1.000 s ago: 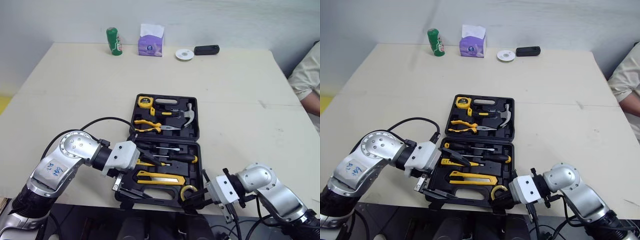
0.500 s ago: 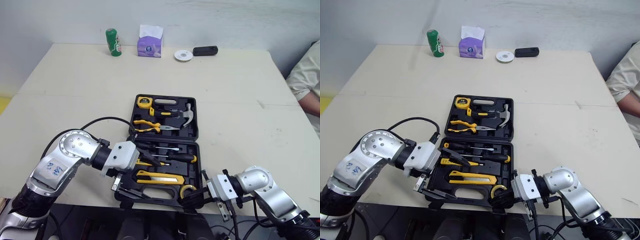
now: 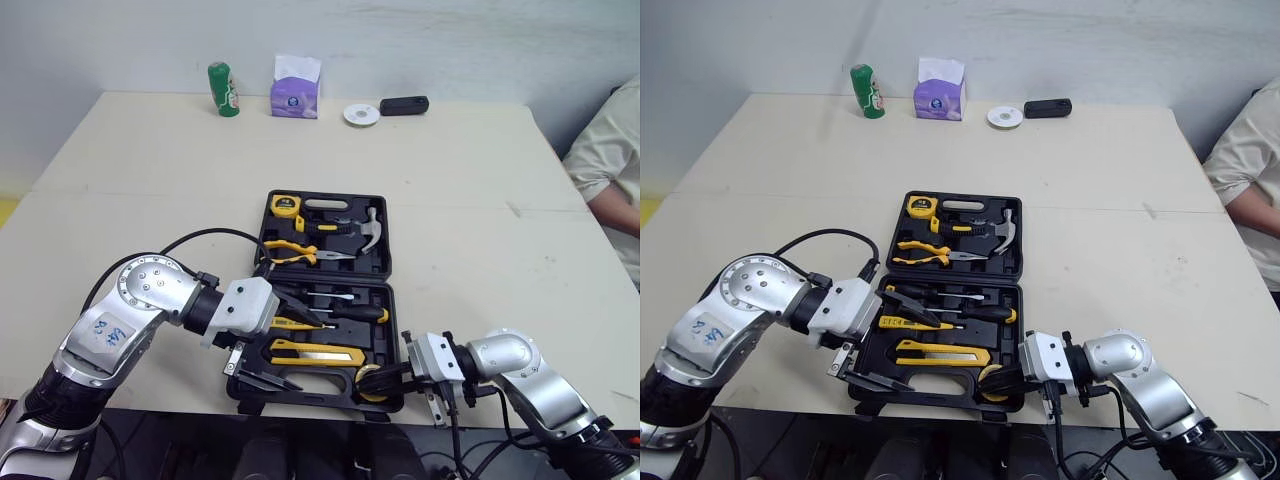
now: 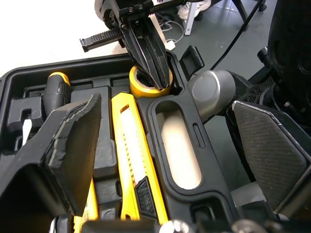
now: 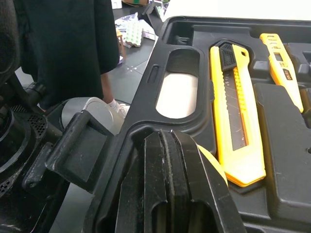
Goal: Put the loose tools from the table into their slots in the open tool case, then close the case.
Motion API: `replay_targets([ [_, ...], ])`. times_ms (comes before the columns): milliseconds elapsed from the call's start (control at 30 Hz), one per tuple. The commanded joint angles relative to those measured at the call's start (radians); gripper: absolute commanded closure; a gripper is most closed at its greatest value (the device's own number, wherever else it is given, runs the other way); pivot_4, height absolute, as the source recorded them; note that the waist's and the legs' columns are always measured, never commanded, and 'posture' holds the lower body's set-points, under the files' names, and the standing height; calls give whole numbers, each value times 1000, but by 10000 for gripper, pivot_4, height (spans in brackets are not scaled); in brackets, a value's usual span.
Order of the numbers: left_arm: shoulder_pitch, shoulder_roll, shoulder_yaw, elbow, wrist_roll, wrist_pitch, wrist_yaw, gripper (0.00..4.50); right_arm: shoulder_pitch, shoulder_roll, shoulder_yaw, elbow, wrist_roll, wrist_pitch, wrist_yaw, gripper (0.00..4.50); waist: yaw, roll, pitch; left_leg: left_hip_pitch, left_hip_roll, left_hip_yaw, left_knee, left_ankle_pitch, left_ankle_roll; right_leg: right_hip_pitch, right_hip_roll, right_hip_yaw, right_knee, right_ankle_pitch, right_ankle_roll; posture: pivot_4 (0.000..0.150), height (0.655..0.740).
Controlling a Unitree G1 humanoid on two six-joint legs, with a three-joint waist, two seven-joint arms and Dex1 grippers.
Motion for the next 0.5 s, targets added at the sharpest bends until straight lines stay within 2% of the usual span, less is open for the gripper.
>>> replay_targets([
  [33, -10, -7, -4, -5, 2, -18, -2, 0, 29, -30, 22, 132, -130, 22, -56, 44553, -1, 0, 0, 0, 0, 0, 0, 0, 0, 0, 0, 0, 0, 0, 0, 1500, 7316],
  [267, -19, -11, -5, 12, 8, -27, -8, 0, 50, -38, 32, 135, -145, -24, -61, 44553, 0, -3, -2, 1, 0, 0, 0, 0, 0, 1, 0, 0, 0, 0, 0, 1500, 7316],
  [367, -28, -15, -7, 25, 11, -30, -9, 0, 62, -36, 24, 198, -158, -95, -63, 44553, 0, -4, -2, 1, 1, 0, -1, 0, 0, 1, 0, 0, 0, 0, 0, 1500, 7316],
  [433, -29, -17, -6, 31, 10, -28, -5, 0, 74, -27, 16, 242, -144, -143, -57, 44553, 2, -5, -3, 2, 1, 0, -1, -1, 0, 1, 0, 0, -1, 0, 0, 1500, 7316],
  [500, -18, -12, 4, 31, 2, -14, 3, 0, 93, -24, 2, 199, -94, -134, -56, 44553, 6, -5, -3, 3, 1, 0, -1, -1, -1, 3, 0, 0, -2, 0, 0, 1500, 7316],
])
